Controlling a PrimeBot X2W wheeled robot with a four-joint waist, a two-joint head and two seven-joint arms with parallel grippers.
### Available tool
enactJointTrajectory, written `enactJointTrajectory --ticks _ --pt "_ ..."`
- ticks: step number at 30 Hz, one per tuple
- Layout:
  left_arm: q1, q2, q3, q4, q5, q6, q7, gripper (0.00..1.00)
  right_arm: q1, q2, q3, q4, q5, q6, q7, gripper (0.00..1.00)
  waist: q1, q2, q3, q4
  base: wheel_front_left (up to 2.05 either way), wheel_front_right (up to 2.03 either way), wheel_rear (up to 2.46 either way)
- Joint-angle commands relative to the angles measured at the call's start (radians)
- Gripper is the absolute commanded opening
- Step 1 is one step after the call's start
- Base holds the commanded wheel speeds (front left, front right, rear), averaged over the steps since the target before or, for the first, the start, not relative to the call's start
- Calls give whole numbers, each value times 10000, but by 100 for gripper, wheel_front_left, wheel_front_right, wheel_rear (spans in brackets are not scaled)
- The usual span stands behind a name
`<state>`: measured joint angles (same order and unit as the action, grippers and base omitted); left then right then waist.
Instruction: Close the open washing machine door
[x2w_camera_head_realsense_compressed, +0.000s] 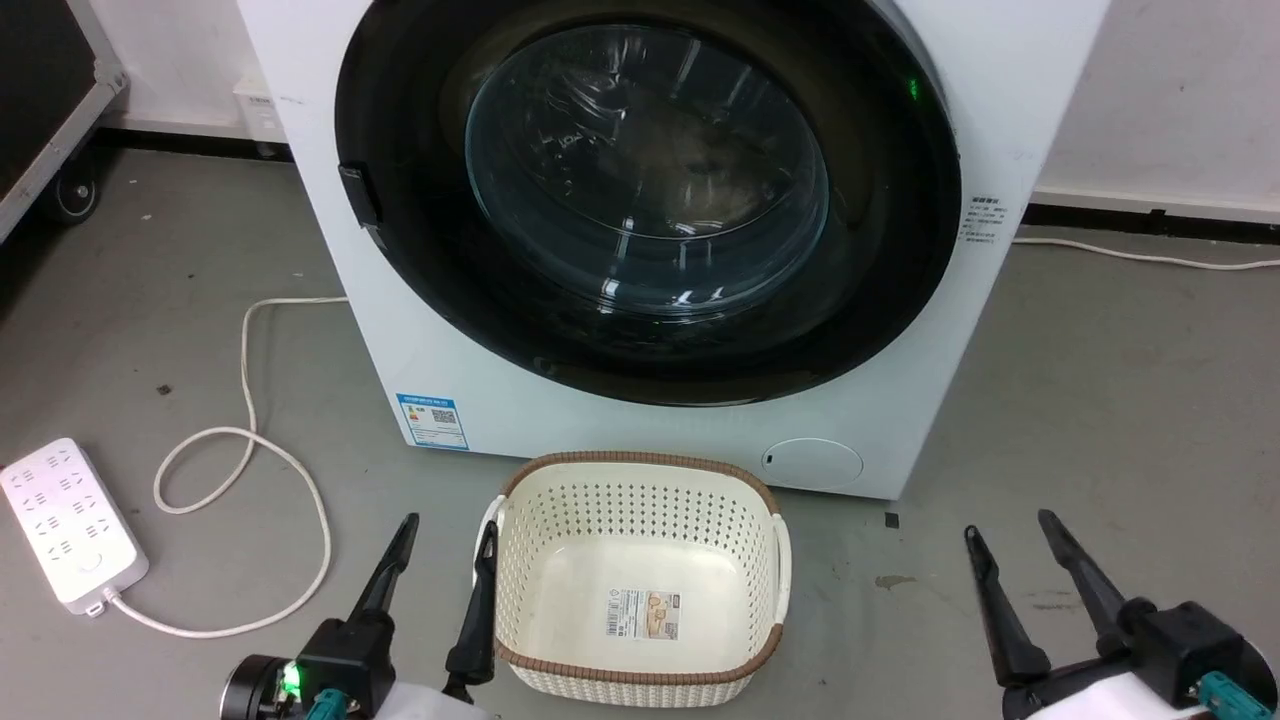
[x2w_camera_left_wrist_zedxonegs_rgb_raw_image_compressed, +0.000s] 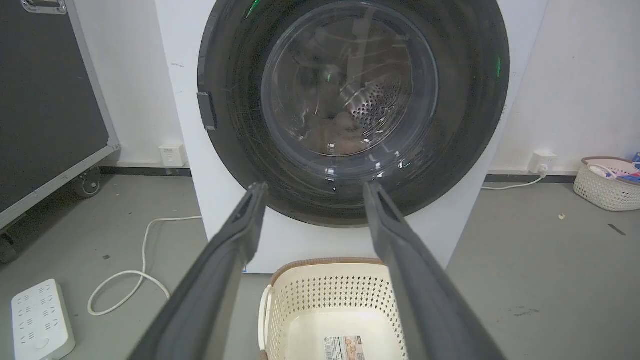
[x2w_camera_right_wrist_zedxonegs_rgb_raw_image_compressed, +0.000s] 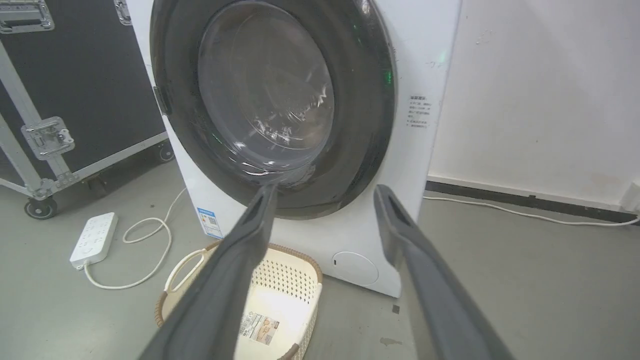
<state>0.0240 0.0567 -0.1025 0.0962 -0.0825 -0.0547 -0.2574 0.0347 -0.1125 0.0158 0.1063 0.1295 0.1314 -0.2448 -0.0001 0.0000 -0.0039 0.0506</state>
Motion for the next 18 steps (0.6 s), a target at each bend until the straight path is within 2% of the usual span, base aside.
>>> enactJointTrajectory --ticks 1,7,8,18 --pt "103 21 64 -1 19 65 -43 100 119 61 -4 5 -60 -7 -1 100 1 0 3 15 0 0 0" --pt "115 -4 62 24 9 81 -43 100 34 166 -69 47 -115 -7 -15 100 1 0 23 142 0 0 0" --pt "13 -21 58 44 -2 75 0 0 3 123 -65 40 -73 0 0 0 1 0 22 145 0 0 0" --pt "-3 -30 110 4 40 98 141 0 -17 145 -64 -13 -130 0 126 0 1 0 25 123 0 0 0"
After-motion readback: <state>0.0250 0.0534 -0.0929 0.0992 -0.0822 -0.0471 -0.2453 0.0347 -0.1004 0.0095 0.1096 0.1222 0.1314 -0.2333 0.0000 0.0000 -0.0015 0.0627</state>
